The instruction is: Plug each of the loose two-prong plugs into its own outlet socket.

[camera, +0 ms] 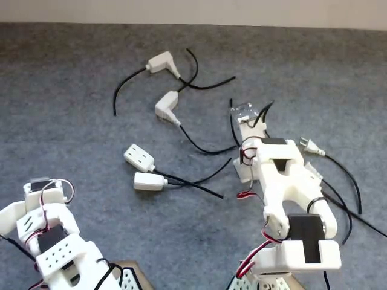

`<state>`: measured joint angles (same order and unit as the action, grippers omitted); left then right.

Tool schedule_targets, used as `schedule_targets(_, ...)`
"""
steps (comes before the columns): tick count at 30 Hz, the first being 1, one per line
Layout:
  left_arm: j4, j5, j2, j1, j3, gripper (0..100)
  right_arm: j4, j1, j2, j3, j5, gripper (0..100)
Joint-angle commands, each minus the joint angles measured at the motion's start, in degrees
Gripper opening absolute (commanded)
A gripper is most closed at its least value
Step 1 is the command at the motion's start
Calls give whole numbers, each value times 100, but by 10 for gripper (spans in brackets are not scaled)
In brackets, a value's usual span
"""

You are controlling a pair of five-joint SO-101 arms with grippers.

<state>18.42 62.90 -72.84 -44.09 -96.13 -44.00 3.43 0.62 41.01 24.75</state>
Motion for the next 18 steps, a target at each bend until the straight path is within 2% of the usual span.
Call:
schedule_targets(1,18,-26,-40,101,-127,7,233,40,-48,-321,387,143)
schedule_targets(4,18,-26,-40,101,-127,7,215,40,-57,-312,413,58)
schedule_targets(9,18,-26,-40,92,-127,7,207,40,-66,-312,466,56)
schedule_targets(18,18,-26,-40,92,-127,7,-321,40,-4,-242,1055,12)
